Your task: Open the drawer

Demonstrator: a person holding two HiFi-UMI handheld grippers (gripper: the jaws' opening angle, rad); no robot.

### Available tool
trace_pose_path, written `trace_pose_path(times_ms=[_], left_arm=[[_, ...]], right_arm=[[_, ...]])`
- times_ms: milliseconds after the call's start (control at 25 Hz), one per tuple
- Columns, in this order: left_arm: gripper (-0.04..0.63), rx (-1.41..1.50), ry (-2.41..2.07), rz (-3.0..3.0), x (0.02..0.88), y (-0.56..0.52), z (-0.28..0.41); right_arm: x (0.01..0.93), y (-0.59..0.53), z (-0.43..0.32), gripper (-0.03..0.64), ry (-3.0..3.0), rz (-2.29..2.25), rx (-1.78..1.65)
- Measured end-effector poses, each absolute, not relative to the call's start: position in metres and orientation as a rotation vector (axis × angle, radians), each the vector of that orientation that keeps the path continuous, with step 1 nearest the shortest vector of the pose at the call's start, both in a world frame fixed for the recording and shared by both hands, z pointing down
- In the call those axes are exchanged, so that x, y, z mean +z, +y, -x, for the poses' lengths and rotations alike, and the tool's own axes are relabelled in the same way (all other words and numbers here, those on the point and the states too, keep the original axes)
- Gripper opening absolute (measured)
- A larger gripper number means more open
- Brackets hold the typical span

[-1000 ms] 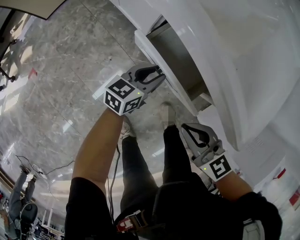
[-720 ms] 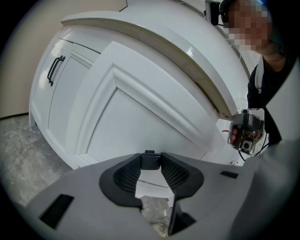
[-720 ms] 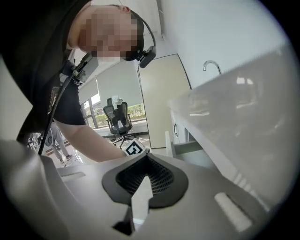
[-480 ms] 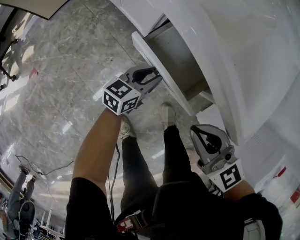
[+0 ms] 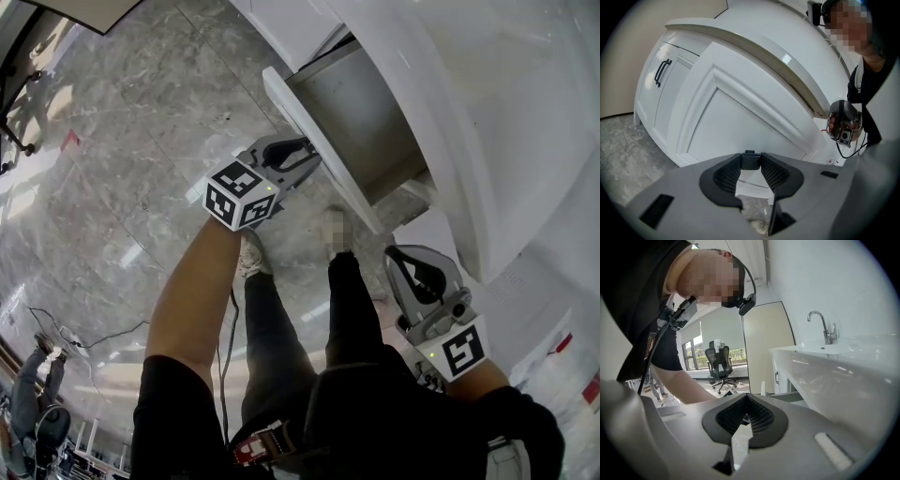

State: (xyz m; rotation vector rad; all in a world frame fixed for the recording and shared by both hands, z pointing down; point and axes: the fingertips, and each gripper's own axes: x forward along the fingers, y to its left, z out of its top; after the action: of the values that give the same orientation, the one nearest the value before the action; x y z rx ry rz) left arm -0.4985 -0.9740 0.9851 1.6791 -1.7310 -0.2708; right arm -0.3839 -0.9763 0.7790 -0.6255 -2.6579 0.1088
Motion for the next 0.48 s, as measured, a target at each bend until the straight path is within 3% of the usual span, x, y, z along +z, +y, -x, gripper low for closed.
trace_pose_path(times_ms=[480], left_arm=[[0.137,-0.259,-1.739,-1.666,0.987,-0.947,0.492]], right_arm=[[0.777,-0.96,0.383,-0.002,-2.662,0.643,0.092]])
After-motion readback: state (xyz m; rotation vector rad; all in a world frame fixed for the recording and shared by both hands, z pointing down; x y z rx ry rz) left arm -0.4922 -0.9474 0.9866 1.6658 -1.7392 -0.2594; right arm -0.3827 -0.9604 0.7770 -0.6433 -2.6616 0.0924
